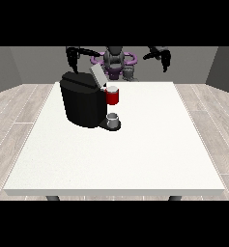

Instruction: Insert the coffee pod into the coffee machine and close the lid

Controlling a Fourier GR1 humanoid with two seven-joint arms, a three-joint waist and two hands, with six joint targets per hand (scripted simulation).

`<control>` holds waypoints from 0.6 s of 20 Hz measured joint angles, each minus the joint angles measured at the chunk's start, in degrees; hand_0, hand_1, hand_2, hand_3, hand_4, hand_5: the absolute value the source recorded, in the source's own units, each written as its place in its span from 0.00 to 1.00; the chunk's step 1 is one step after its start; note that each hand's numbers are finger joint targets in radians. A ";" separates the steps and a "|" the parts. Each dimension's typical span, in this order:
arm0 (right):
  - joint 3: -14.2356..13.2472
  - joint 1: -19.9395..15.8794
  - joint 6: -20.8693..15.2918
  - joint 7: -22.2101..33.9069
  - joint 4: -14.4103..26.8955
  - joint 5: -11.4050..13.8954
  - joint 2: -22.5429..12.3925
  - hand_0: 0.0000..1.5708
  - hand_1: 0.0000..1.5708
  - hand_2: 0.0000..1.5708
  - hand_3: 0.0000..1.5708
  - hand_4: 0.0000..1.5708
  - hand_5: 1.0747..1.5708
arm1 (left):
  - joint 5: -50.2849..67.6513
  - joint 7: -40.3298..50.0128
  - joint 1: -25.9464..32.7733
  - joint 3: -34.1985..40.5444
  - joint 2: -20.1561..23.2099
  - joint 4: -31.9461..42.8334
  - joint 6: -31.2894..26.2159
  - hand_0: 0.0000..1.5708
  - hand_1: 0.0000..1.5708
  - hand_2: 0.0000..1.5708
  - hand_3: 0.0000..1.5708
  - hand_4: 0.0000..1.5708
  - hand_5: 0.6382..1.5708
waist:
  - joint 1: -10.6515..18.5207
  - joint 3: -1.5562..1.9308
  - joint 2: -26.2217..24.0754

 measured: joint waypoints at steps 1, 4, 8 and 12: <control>-0.08 -0.51 0.36 -0.13 0.55 -0.28 -0.24 0.00 0.00 0.00 0.00 0.00 1.00 | 0.27 0.00 0.81 -0.16 0.24 -1.48 0.03 0.00 0.00 0.00 0.00 0.23 1.00 | -0.27 0.00 0.69; 0.86 -1.79 0.40 -0.49 1.82 0.19 0.02 0.00 0.00 0.00 0.00 0.00 1.00 | 1.24 1.38 2.56 -0.83 0.48 -5.52 0.14 0.00 0.00 0.00 0.00 0.24 1.00 | -0.56 0.01 1.93; 2.77 -4.17 0.60 -0.12 2.31 0.58 1.16 0.00 0.00 0.00 0.00 0.00 1.00 | 2.16 1.59 4.67 -0.95 1.23 -8.82 0.60 0.00 0.00 0.00 0.00 0.24 1.00 | -2.01 -0.02 3.76; 3.61 -6.83 0.19 -1.45 4.33 1.48 1.52 0.00 0.00 0.00 0.00 0.00 1.00 | 2.33 1.33 6.67 -2.17 1.24 -12.31 0.86 0.00 0.00 0.00 0.00 0.24 1.00 | -1.62 -0.01 6.09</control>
